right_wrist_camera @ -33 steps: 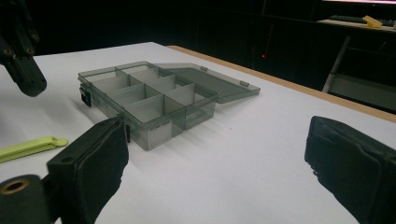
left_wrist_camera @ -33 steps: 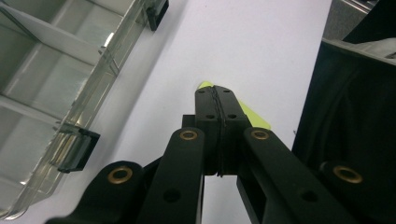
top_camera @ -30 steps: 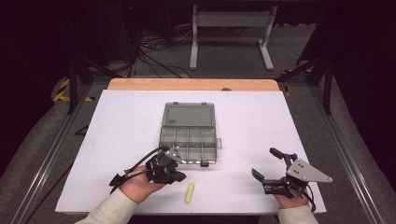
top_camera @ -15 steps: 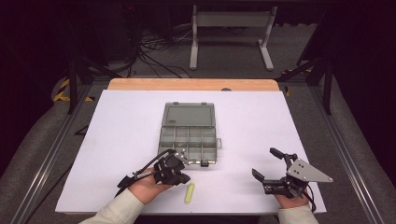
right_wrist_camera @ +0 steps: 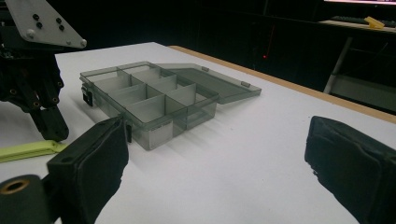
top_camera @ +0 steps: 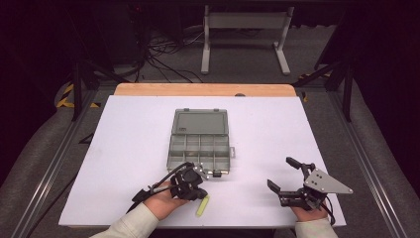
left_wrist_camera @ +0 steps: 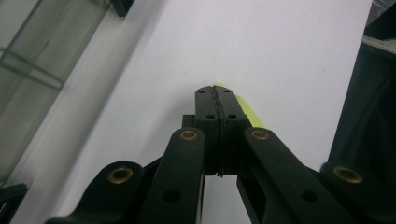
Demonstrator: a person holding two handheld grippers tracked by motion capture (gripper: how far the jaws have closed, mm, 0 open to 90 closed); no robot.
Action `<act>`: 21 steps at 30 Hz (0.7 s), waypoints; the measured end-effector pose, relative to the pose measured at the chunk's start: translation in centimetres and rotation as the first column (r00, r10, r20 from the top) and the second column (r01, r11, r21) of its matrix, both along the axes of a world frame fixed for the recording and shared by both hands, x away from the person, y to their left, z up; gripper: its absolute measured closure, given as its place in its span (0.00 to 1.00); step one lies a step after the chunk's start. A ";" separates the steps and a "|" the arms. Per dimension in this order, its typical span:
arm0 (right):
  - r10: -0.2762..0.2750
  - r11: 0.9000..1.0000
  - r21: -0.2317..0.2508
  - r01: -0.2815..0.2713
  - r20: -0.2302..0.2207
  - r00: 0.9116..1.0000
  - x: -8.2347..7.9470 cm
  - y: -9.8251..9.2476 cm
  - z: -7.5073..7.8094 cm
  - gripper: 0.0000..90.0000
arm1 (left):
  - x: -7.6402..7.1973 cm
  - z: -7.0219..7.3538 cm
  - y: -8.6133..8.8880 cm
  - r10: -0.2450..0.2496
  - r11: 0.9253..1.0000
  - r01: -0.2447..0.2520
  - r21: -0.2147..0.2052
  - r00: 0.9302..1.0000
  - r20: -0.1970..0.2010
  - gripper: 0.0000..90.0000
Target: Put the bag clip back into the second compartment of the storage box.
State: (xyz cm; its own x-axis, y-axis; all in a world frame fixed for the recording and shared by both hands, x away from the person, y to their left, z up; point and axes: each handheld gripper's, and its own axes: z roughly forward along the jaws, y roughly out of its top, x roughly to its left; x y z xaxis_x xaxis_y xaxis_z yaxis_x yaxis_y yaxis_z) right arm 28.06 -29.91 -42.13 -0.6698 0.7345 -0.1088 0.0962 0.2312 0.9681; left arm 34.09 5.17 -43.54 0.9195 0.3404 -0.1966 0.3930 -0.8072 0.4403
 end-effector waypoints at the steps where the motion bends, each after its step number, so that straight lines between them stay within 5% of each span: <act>1: 0.000 1.000 0.000 0.000 0.000 1.000 0.0 0.0 0.0 0.08 | 0.0 0.0 -0.2 -0.007 1.000 0.007 -0.004 1.000 0.002 0.99; 11: 0.003 1.000 -0.001 -0.003 0.000 1.000 0.0 0.0 0.0 0.08 | -0.4 -0.2 -1.1 -0.029 1.000 0.029 -0.010 1.000 -0.008 0.99; 15: 0.001 1.000 0.000 -0.001 0.001 1.000 0.0 0.0 0.0 0.08 | -0.6 0.1 -0.9 -0.014 1.000 0.014 -0.004 1.000 0.018 0.99; 18: -0.005 1.000 -0.002 0.005 0.006 1.000 -0.1 -0.1 0.0 0.08 | -0.6 0.5 -0.6 0.011 1.000 -0.010 -0.020 0.999 0.037 0.88; 21: -0.005 1.000 -0.002 0.005 0.010 1.000 -0.1 -0.1 0.1 0.08 | -1.1 1.3 -0.3 0.020 0.997 -0.019 -0.073 1.000 0.017 0.66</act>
